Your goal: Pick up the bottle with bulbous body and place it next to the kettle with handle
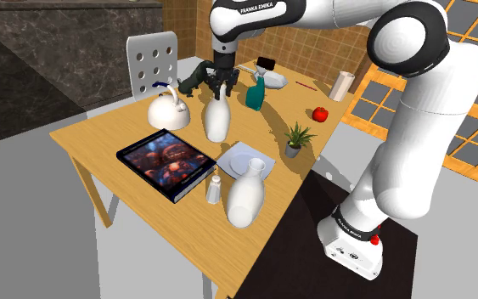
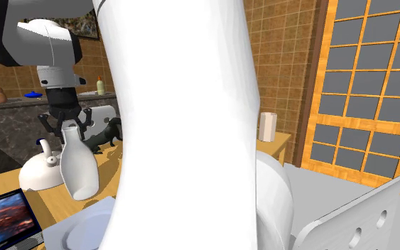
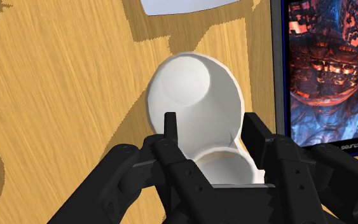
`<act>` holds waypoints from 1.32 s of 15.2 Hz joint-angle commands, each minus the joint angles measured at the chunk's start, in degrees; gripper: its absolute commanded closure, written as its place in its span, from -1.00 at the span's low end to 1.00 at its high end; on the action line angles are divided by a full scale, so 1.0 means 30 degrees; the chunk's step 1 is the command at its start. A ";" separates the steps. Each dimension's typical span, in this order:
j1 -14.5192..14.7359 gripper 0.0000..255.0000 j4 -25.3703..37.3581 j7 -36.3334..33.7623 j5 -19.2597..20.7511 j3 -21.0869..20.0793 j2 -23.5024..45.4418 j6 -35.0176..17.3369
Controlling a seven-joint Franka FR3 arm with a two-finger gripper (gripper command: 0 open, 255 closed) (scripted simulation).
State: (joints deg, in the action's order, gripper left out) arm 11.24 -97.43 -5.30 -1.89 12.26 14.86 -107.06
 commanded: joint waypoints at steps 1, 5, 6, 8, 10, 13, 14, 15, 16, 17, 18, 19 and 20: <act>0.0000 1.00 0.0005 -0.0001 0.0000 0.0000 -0.0003 -0.0006; 0.0000 -1.00 0.0005 0.0000 -0.0001 0.0000 -0.0002 -0.0006; -0.0001 -1.00 0.0005 0.0001 -0.0001 0.0000 -0.0002 -0.0007; -0.0001 -1.00 0.0004 0.0001 -0.0001 0.0000 -0.0002 -0.0007; -0.0008 -1.00 0.1171 -0.0023 0.0029 0.0013 -0.0094 0.1249; -0.0027 -1.00 0.2337 -0.0030 0.0033 0.0023 -0.0081 0.2401; -0.0027 -1.00 0.2332 -0.0031 0.0034 0.0023 -0.0084 0.2400; -0.0027 -1.00 0.2335 -0.0031 0.0034 0.0023 -0.0082 0.2401; -0.0027 -1.00 0.2336 -0.0030 0.0034 0.0023 -0.0081 0.2401; -0.0027 -1.00 0.2337 -0.0030 0.0033 0.0023 -0.0081 0.2401; -0.0028 -1.00 0.2337 -0.0030 0.0033 0.0023 -0.0081 0.2401; -0.0028 -1.00 0.2337 -0.0030 0.0033 0.0023 -0.0081 0.2401; -0.0028 -1.00 0.2337 -0.0030 0.0033 0.0023 -0.0081 0.2401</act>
